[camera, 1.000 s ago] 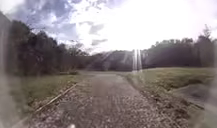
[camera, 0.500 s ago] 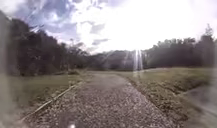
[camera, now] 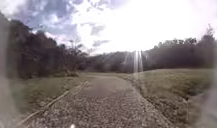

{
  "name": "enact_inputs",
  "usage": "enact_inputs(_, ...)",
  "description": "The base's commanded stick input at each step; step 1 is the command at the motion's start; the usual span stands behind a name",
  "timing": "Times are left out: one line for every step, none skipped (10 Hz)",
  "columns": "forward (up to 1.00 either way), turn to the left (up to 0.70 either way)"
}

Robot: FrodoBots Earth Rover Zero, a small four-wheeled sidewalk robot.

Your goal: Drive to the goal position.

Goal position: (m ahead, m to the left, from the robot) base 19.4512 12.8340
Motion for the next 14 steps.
enact_inputs(0.70,0.00)
enact_inputs(0.70,0.00)
enact_inputs(0.70,0.00)
enact_inputs(0.70,0.00)
enact_inputs(0.70,0.00)
enact_inputs(0.70,0.00)
enact_inputs(0.70,0.00)
enact_inputs(0.70,0.00)
enact_inputs(0.70,0.00)
enact_inputs(0.70,0.00)
enact_inputs(0.70,0.00)
enact_inputs(0.70,0.00)
enact_inputs(0.70,0.00)
enact_inputs(0.70,0.00)
